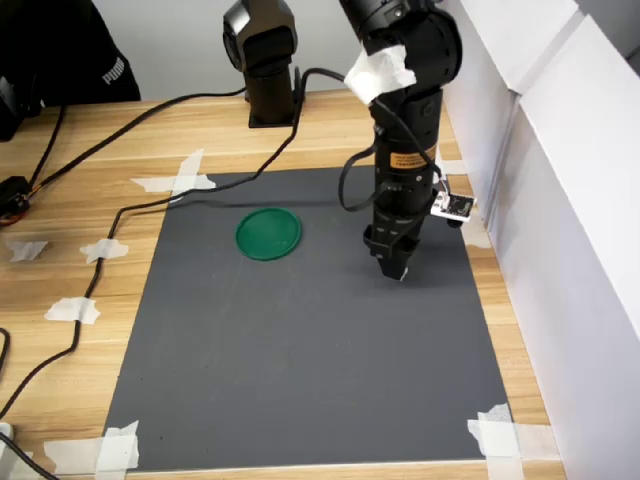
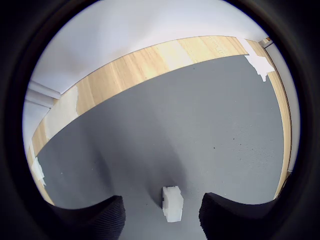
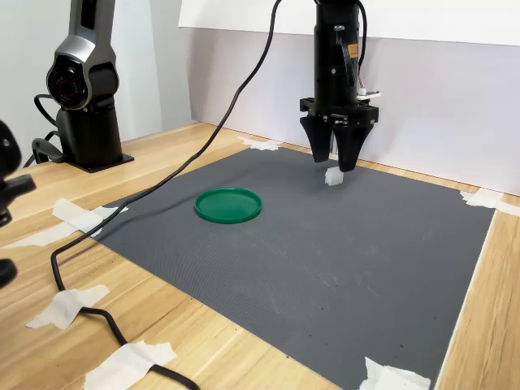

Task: Grasp a white terminal and put it on the green lid.

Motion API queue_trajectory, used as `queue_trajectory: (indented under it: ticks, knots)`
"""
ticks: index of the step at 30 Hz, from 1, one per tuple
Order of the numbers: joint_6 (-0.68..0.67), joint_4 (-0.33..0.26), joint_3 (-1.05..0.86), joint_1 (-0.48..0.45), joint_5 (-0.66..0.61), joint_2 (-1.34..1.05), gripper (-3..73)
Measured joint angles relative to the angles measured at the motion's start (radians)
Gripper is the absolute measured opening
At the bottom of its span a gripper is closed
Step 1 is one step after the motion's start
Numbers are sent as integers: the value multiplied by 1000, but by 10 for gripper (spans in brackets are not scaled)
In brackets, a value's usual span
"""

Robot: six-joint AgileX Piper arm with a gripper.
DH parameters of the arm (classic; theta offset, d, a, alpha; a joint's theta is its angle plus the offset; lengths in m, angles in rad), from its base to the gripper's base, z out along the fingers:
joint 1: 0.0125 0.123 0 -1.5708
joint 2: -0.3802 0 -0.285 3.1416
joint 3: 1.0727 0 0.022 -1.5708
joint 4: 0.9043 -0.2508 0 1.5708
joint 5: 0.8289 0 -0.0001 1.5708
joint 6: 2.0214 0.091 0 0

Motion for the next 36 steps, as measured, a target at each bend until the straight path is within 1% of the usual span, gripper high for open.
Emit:
queue_trajectory:
  ticks: [4,7,10,15,27,29,32,36]
  knots:
    - [2,3,0,-4,13,14,628]
    - [7,-11,0,-23,18,16,628]
    - [-6,-13,0,-36,19,16,628]
    - [-34,-25,0,-36,19,16,628]
    - [-54,-27,0,-36,17,52,619]
    - [-55,-27,0,-36,17,52,598]
    - [-56,-27,0,-36,17,52,533]
    - [-56,-27,0,-36,19,52,361]
